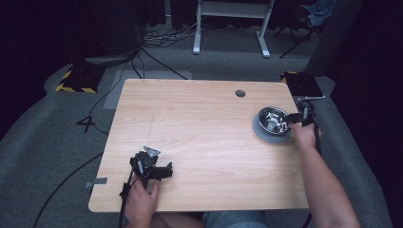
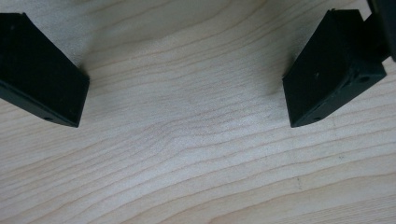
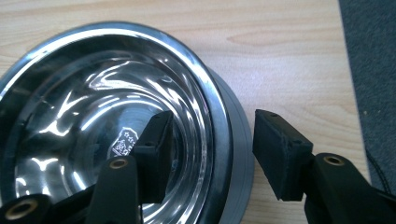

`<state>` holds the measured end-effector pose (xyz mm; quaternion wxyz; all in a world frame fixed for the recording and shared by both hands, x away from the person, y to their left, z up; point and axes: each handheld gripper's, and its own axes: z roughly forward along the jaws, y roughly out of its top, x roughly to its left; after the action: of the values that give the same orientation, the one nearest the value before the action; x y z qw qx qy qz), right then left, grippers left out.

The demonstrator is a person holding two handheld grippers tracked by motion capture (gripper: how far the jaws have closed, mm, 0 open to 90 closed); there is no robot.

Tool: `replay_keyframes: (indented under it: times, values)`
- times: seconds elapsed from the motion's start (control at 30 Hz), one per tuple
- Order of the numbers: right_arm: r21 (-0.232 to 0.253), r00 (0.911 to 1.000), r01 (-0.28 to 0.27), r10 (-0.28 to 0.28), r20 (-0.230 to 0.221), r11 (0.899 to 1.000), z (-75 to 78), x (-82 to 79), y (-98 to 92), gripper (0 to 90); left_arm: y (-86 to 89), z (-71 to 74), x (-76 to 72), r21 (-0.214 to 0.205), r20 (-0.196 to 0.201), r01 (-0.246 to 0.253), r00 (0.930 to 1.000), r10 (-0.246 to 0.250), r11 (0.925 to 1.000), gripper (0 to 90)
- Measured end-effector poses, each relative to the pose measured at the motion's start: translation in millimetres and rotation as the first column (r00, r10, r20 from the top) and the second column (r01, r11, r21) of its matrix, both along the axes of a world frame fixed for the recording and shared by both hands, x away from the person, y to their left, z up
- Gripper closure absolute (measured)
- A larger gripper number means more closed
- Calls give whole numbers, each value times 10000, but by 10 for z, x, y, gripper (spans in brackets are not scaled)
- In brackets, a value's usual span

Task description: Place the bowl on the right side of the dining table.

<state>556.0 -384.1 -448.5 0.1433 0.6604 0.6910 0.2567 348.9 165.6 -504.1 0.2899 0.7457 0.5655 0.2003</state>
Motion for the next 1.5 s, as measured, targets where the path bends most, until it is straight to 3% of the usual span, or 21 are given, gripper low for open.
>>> replay_keyframes:
  times: [0.07, 0.17, 0.37, 0.83, 1.23, 1.37, 1.5]
  values:
    - [-31, 9999, -74, 74, 79, 10000, 24, -7, 1, 479, 0, 0, 0, 5, 0, 4, 10000, -4, 10000, 5]
    - [-257, 9979, -299, 313, 567, 9992, 133, -58, 70, 481, 0, 0, 0, 5, -2, 3, 10000, -3, 10000, 5]
    - [-329, 9939, -588, 616, 916, 9977, 245, -116, 140, 482, 0, 0, 0, -3, 1, 1, 10000, -1, 10000, 5]
    - [-16, 9774, -1260, 1244, 1708, 9920, 547, -338, 265, 484, 0, 0, 0, -4, -2, 3, 10000, -3, 10000, 5]
    - [-158, 9457, -2352, 2325, 2270, 9718, 860, -563, 353, 479, 0, 0, 0, 6, -1, 3, 10000, -3, 10000, 5]
    - [83, 9347, -2728, 2630, 2390, 9620, 915, -646, 405, 479, -1, -1, 0, -24, 5, 10, 10000, -10, 10000, 5]
    - [509, 9207, -3223, 3005, 2492, 9453, 974, -737, 451, 479, 0, -1, 1, -2, 12, 10, 10000, -10, 10000, 5]
